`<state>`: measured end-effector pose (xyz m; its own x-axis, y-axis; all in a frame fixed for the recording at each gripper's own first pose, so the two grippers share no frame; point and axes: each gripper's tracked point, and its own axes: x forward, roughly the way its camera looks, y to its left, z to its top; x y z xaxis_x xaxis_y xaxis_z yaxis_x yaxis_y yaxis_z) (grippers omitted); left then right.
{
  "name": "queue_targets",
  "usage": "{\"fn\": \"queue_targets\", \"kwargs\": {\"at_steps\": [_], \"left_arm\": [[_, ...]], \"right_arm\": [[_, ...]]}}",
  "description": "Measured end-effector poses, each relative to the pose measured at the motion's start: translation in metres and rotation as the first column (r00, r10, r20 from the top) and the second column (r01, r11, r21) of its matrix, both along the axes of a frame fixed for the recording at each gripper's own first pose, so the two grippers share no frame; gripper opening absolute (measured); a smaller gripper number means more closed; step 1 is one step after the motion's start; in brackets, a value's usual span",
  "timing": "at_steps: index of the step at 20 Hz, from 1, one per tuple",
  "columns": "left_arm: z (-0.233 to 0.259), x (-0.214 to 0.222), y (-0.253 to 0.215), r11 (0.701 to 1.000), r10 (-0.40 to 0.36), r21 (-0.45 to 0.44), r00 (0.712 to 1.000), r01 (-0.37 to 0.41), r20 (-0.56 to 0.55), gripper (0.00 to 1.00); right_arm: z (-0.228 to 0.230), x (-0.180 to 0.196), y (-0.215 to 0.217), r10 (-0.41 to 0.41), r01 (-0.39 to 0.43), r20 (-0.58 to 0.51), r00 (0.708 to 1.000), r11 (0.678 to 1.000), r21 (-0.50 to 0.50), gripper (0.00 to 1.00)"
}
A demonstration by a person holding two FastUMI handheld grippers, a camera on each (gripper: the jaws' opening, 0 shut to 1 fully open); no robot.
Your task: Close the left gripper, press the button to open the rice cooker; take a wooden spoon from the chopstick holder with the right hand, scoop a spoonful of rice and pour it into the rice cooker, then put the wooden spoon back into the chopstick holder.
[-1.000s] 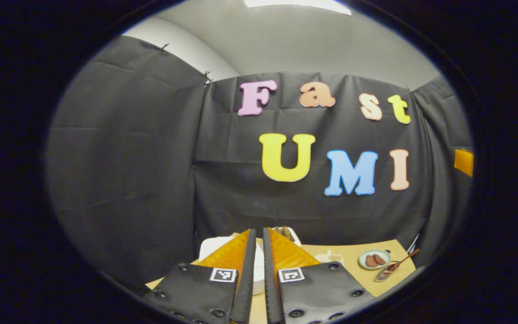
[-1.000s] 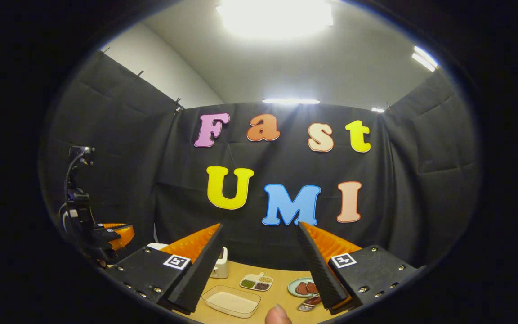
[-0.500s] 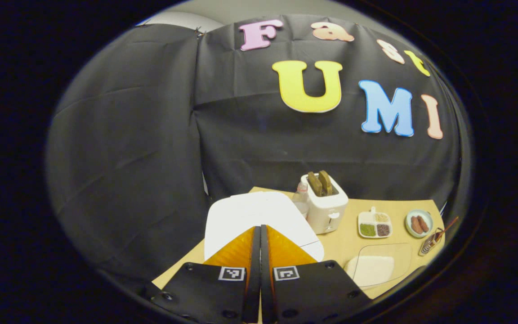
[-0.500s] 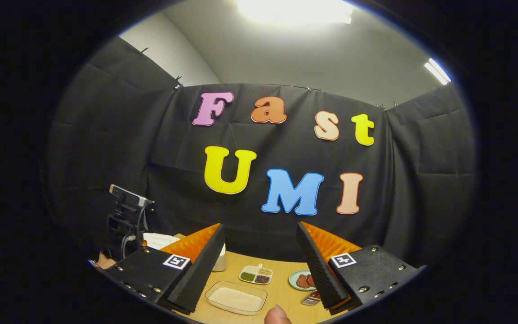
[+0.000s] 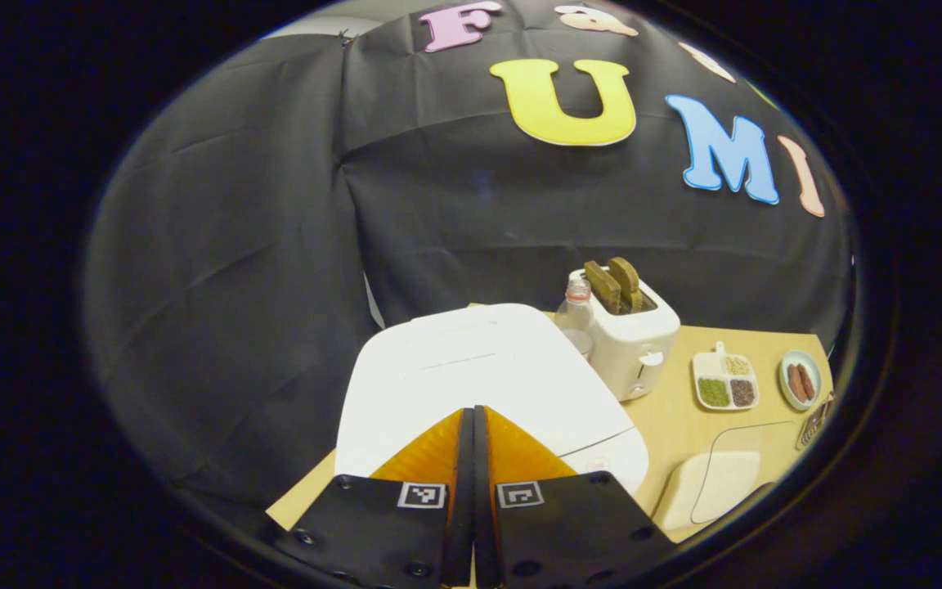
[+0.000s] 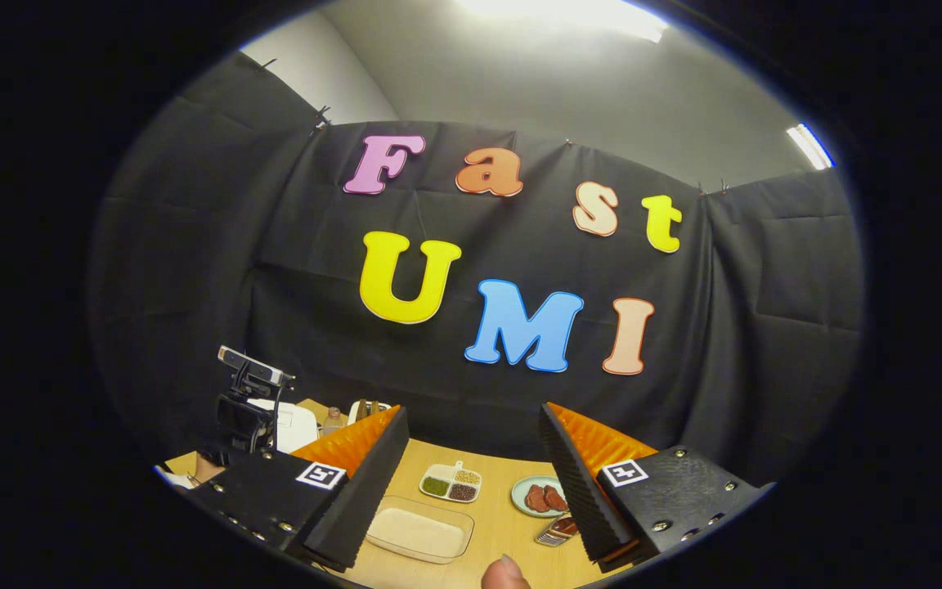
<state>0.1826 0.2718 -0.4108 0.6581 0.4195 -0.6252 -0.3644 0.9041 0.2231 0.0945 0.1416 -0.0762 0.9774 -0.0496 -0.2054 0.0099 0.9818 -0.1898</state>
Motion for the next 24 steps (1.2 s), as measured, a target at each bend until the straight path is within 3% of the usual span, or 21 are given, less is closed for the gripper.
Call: {"fn": "queue_targets", "kwargs": {"at_steps": [3,6,10,15,20,24], "left_arm": [[-0.021,-0.007,-0.001,0.998,0.018,-0.052,0.998,-0.021,-0.053,0.09],[-0.016,-0.007,0.0,0.999,0.004,-0.032,0.999,-0.006,-0.042,0.09],[0.032,0.014,0.008,0.999,-0.012,0.048,0.995,0.008,0.1,0.09],[0.103,0.049,0.019,0.994,-0.035,0.106,0.952,0.002,0.304,0.1],[0.125,0.061,0.025,0.984,-0.073,0.176,0.936,0.013,0.343,0.1],[0.128,0.056,0.009,0.991,-0.085,0.129,0.931,0.042,0.354,0.1]], "right_arm": [[0.002,0.003,0.007,0.016,-0.016,0.004,1.0,1.0,-0.006,0.98],[0.002,0.005,0.01,0.024,-0.024,0.009,1.0,1.0,-0.001,0.98],[0.004,0.003,0.008,0.025,-0.025,0.015,1.0,1.0,0.005,0.98],[0.006,-0.004,0.002,0.013,-0.013,0.02,1.0,1.0,0.021,0.98],[0.011,-0.014,-0.008,-0.007,0.006,0.028,1.0,1.0,0.018,0.98],[0.014,-0.019,-0.014,-0.015,0.015,0.031,0.999,1.0,0.017,0.98]]}}
